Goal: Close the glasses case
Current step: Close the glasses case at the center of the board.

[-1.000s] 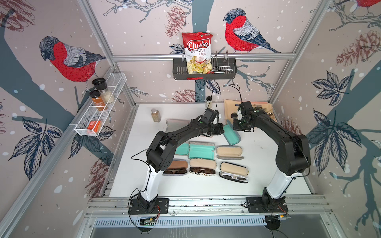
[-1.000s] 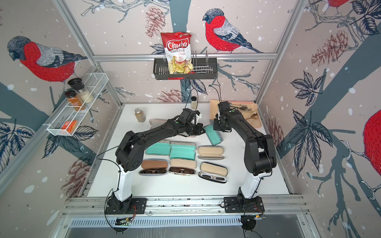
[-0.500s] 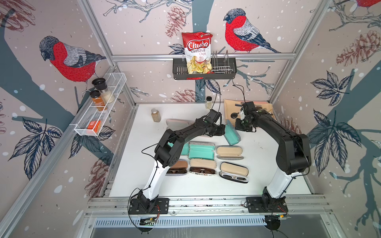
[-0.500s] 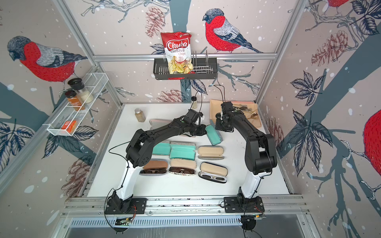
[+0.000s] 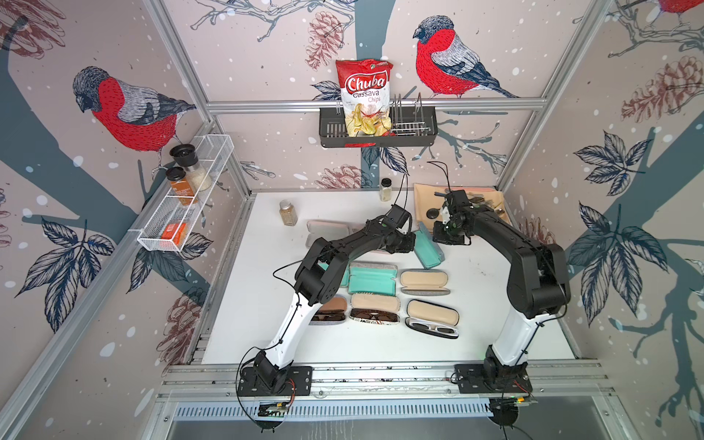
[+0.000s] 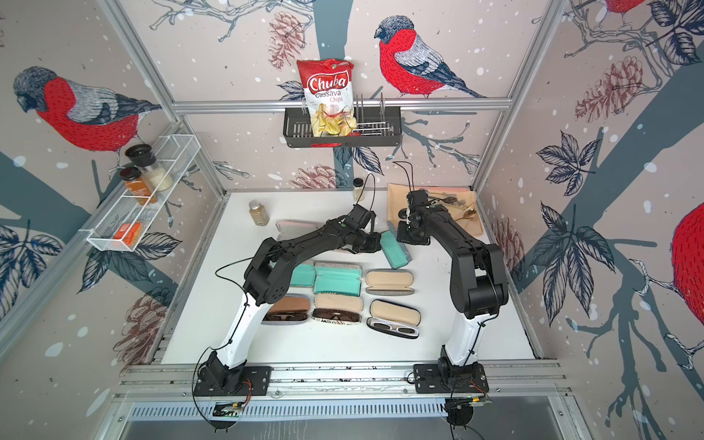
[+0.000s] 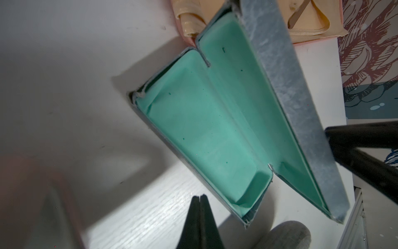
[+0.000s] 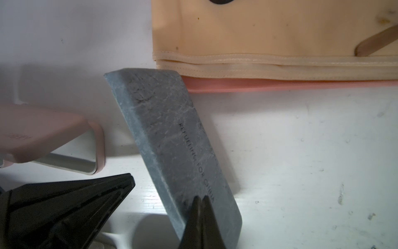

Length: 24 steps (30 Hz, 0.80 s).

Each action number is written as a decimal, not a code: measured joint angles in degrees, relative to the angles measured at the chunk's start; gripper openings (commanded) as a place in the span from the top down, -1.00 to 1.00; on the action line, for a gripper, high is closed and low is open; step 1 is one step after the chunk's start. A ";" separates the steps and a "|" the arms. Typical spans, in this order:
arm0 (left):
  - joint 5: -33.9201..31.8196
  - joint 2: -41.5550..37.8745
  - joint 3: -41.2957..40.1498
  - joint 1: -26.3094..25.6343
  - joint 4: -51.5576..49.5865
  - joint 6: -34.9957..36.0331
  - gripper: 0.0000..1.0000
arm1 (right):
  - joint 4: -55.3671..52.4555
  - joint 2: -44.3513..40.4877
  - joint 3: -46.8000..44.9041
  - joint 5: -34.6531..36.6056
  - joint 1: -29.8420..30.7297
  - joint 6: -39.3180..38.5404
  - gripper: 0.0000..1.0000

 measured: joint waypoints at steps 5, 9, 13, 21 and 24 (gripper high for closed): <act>0.02 1.46 1.81 0.00 -0.63 -0.02 1.00 | 0.24 0.68 0.20 0.02 -0.02 -0.02 0.94; -0.17 1.73 2.23 0.00 -1.25 0.00 1.00 | 0.46 0.94 0.22 0.02 -0.09 -0.17 0.93; -1.07 1.75 2.25 0.00 -1.81 0.04 1.00 | 0.76 1.20 0.44 0.02 -0.11 -0.20 0.92; -1.53 2.08 2.25 0.00 -2.60 -0.02 1.00 | 0.90 1.33 0.63 -0.17 -0.28 -0.20 0.91; -1.53 2.67 2.36 0.00 -2.62 -0.02 1.00 | 0.94 1.46 0.63 -0.26 -0.26 -0.20 0.90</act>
